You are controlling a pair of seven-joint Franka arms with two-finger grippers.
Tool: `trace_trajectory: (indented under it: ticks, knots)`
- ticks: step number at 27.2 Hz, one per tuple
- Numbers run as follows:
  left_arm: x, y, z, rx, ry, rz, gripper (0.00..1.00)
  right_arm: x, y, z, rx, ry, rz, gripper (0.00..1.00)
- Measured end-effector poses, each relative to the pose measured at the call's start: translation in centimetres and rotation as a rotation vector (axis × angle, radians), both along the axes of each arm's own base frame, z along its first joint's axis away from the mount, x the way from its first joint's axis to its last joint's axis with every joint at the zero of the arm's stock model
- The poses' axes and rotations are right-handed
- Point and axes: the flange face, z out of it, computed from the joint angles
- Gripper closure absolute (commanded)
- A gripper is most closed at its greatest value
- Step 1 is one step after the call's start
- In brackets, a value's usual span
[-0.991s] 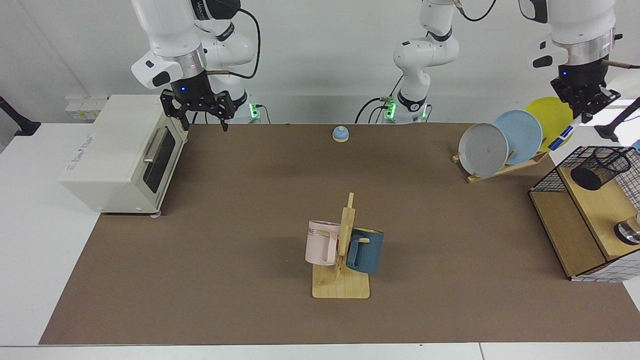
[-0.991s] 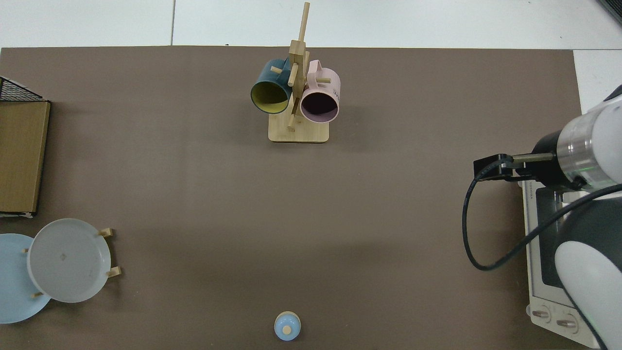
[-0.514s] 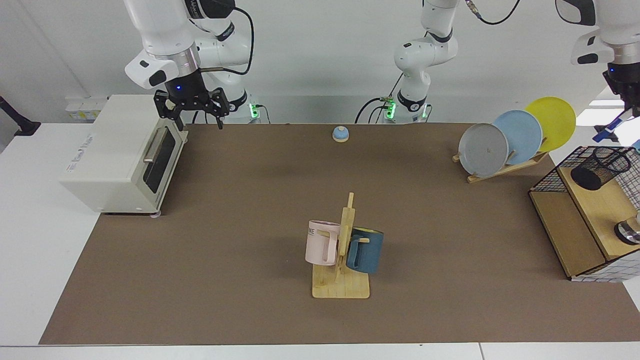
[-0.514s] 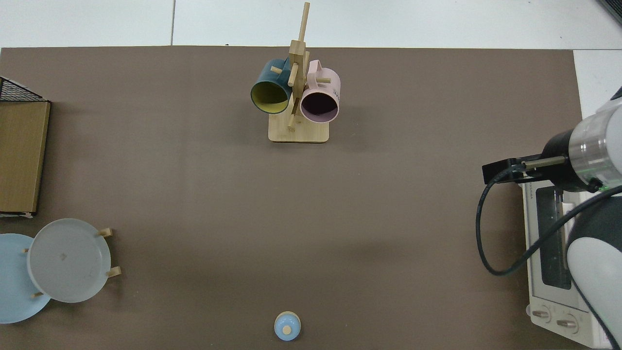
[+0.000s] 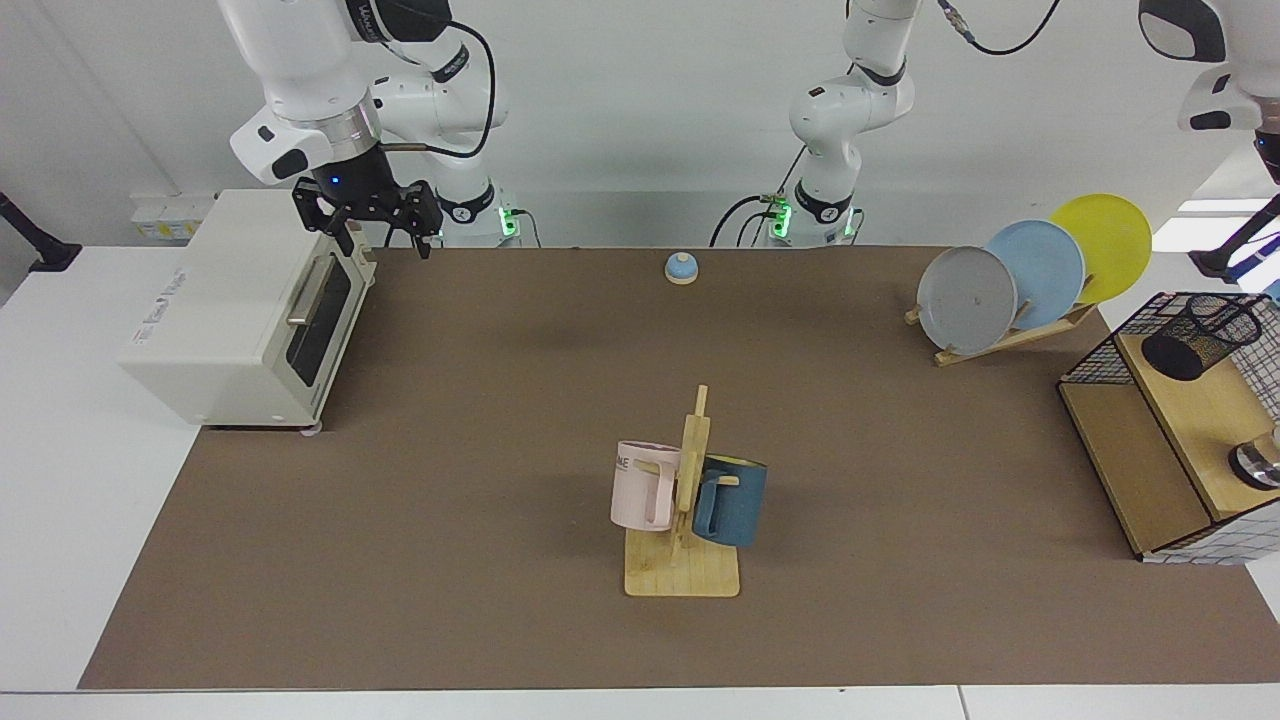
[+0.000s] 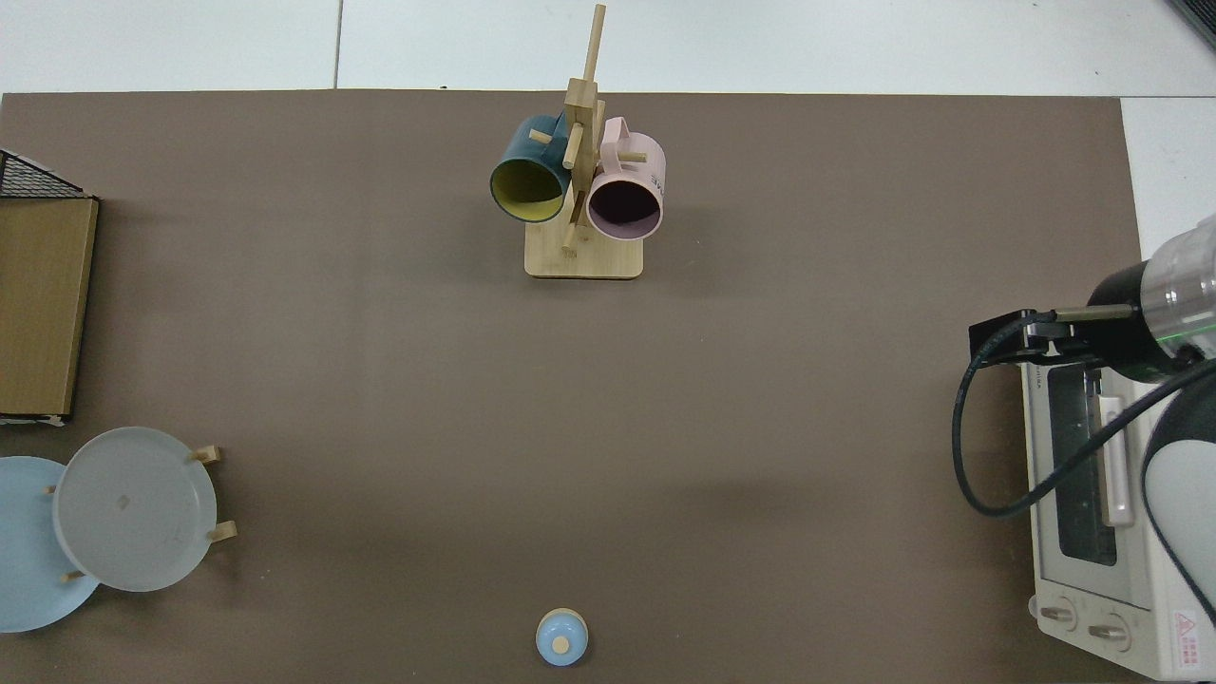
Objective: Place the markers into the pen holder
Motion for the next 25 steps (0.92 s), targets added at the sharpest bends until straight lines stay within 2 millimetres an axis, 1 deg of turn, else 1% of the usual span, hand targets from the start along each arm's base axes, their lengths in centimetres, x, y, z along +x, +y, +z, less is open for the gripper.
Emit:
trace_trajectory:
  ticks: [4,10,15,18,21,25]
  knots:
    - [0.3,1.1,-0.9,0.014,0.022,0.012,1.0,0.0,0.0,-0.2,0.013,0.006,-0.026,0.0]
    - [0.7,4.2,-2.9,0.025,0.063,0.033,1.0,-0.1,0.3,-0.2,0.02,0.006,-0.025,0.0]
    - [1.3,6.1,-4.3,0.029,0.061,0.02,1.0,-0.1,0.5,-0.1,0.021,0.005,-0.024,0.0]
    - [1.6,6.7,-4.7,0.03,0.063,0.01,1.0,-0.1,0.4,-0.1,0.022,0.005,-0.024,0.0]
    - [1.7,6.9,-5.3,0.031,0.079,0.004,1.0,-0.1,0.4,-0.1,0.022,0.005,-0.025,0.0]
    - [1.7,7.2,-6.5,0.035,0.109,0.003,1.0,-0.1,0.5,-0.1,0.022,0.004,-0.024,0.0]
